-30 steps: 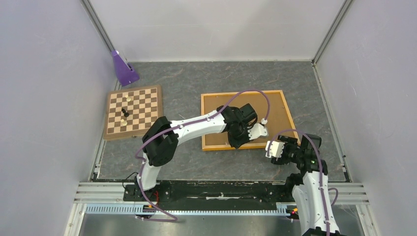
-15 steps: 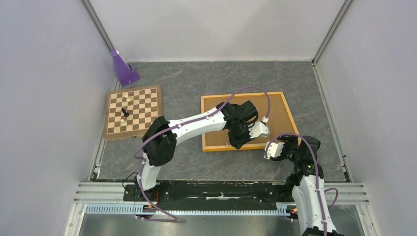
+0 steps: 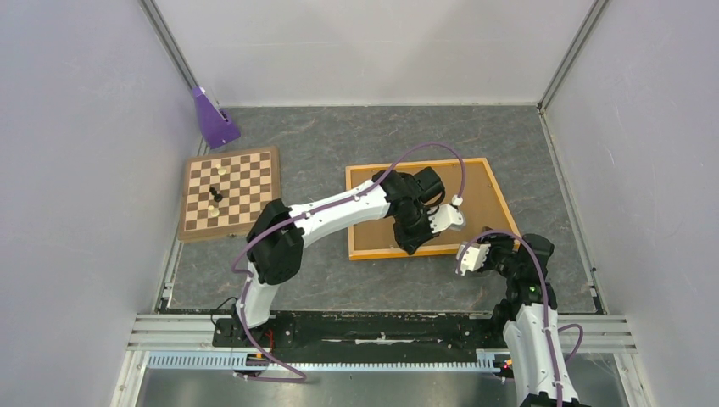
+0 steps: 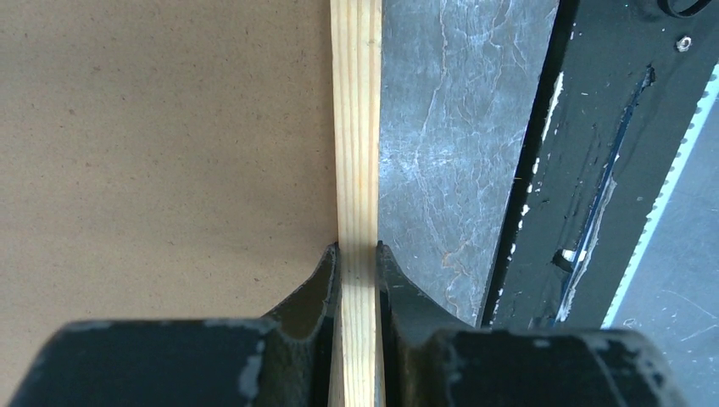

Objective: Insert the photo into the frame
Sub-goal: Turn over the photo frame at the center of the board.

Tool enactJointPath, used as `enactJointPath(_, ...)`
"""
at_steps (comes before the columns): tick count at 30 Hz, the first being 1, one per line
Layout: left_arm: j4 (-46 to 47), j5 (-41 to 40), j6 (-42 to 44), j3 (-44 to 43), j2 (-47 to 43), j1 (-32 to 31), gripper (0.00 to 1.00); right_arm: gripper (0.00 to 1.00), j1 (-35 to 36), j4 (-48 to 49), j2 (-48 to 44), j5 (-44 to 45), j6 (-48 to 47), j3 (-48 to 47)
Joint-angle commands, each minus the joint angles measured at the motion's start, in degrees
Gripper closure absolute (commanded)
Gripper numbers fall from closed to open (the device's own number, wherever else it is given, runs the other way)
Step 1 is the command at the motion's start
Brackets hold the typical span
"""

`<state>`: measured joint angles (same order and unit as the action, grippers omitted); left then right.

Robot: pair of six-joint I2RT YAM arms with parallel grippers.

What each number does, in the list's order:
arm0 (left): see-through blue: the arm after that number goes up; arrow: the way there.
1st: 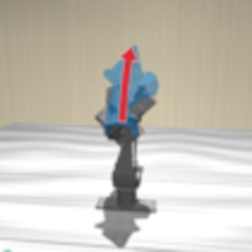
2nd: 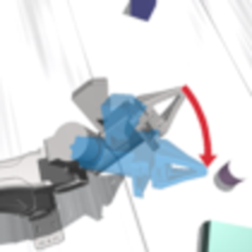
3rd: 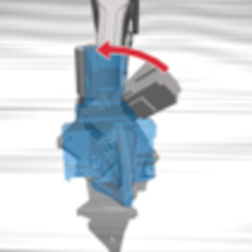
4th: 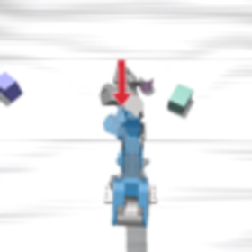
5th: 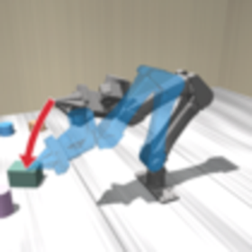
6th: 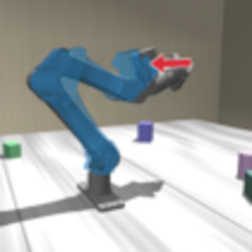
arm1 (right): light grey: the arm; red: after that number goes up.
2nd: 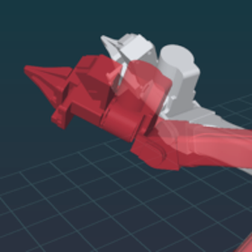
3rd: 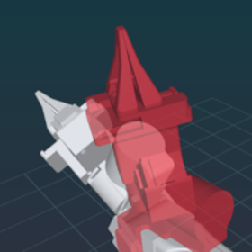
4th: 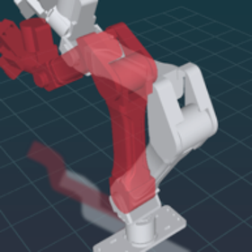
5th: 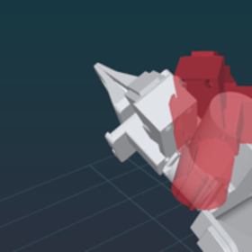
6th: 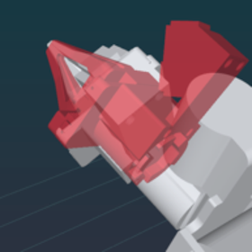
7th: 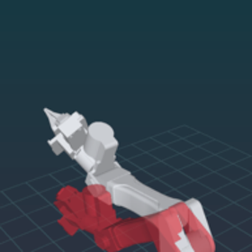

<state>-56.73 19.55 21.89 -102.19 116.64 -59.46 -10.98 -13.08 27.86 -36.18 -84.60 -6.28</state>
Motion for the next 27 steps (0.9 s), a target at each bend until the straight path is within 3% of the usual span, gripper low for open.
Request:
enactJointPath(1, -0.6, 1.9, -1.5, -3.3, -2.0, 0.0, 0.92, 0.83, 0.3, -5.8, 0.9, -2.5, 3.1, -5.4)
enactJointPath(5, -0.4, -2.0, -1.0, -4.7, -4.3, 0.7, 0.50, 1.00, 0.3, -10.0, 1.8, -3.2, 2.9, -9.2)
enactJointPath(8, -0.2, -5.7, -0.3, -6.9, -6.4, 1.1, 0.38, 1.00, 0.3, -12.1, 2.7, -3.9, 3.7, -12.4)
enactJointPath(12, -0.3, -12.0, 1.2, -10.1, -9.3, 2.0, 0.28, 1.00, 0.3, -16.0, 4.6, -6.1, 5.4, -18.4)
enactJointPath(20, -1.5, -21.2, 4.1, -18.5, -14.1, 4.8, 0.20, 1.00, 0.3, -29.0, 14.4, -9.2, 10.0, -35.1)
enactJointPath(27, -1.1, -24.7, 3.7, -24.8, -18.2, 8.8, 0.16, 1.00, 0.3, -31.5, 21.5, -9.5, 21.9, -48.2)
